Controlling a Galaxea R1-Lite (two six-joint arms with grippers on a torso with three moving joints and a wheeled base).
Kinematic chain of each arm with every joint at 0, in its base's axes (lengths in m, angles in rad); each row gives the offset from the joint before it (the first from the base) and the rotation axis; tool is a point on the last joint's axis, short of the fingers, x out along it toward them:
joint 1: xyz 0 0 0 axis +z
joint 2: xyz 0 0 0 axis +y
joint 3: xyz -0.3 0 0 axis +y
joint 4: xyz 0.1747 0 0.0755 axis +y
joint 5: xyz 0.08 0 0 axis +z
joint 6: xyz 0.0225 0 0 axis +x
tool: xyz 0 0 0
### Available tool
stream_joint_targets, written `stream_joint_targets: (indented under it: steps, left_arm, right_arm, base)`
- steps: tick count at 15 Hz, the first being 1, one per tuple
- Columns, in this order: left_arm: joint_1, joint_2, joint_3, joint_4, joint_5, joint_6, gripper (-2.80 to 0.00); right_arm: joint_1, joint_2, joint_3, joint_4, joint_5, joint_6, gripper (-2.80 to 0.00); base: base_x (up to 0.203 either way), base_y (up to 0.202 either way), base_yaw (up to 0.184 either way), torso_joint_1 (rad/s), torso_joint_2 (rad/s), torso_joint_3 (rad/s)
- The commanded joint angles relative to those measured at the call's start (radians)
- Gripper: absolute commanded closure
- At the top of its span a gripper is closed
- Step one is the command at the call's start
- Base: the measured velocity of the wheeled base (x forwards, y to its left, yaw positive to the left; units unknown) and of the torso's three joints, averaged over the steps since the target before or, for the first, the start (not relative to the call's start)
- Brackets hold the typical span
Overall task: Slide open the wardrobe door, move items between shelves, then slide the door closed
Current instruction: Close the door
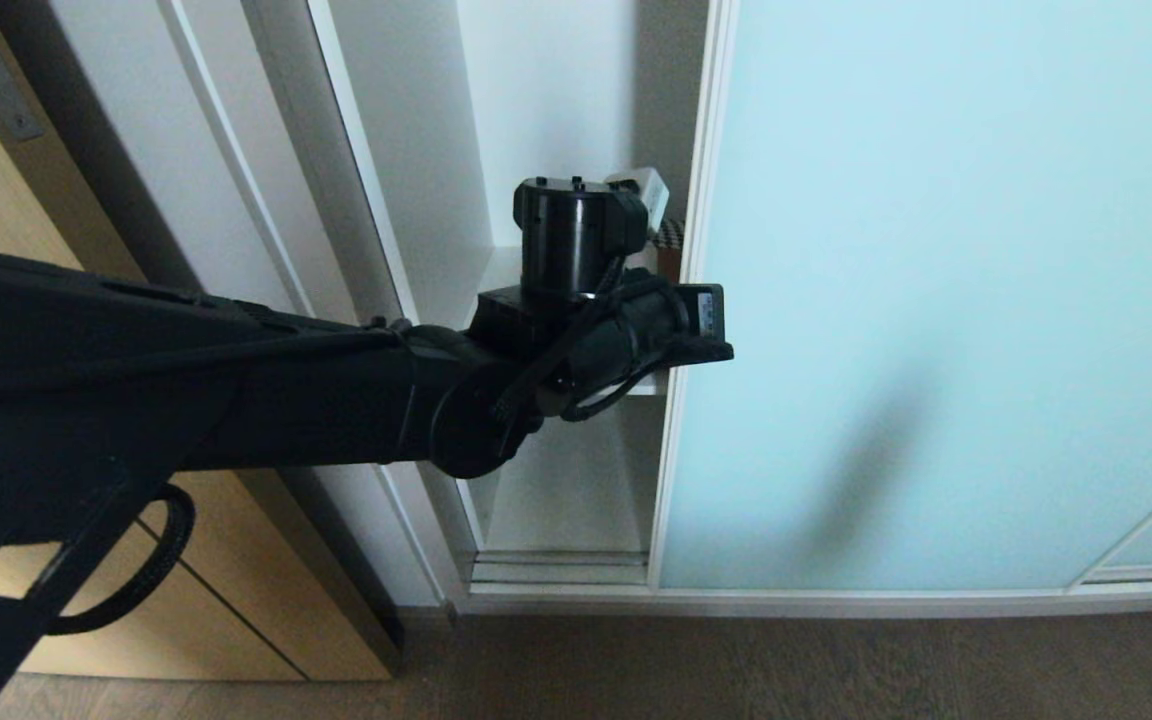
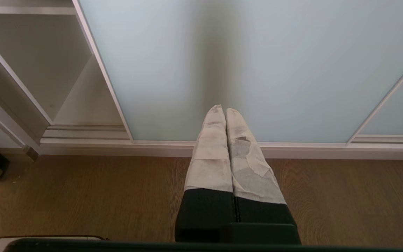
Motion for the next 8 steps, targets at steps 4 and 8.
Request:
stream_joint_targets:
  steps: [4,8]
  left_arm:
    - [0.0,0.087,-0.08,0.0,0.04,-0.007,0.0]
    - [0.004,0.109,-0.125,0.015,0.057,-0.01,0.0]
  right_arm:
    - [0.001,-0.002,0.0,0.0,0.0,0.0,0.0]
    - [0.001,-0.002,0.0,0.0,0.0,0.0,0.0]
  base:
    - [0.0,0.0,0.0,0.0,0.0,0.0]
    - [0.0,0.0,0.0,0.0,0.0,0.0]
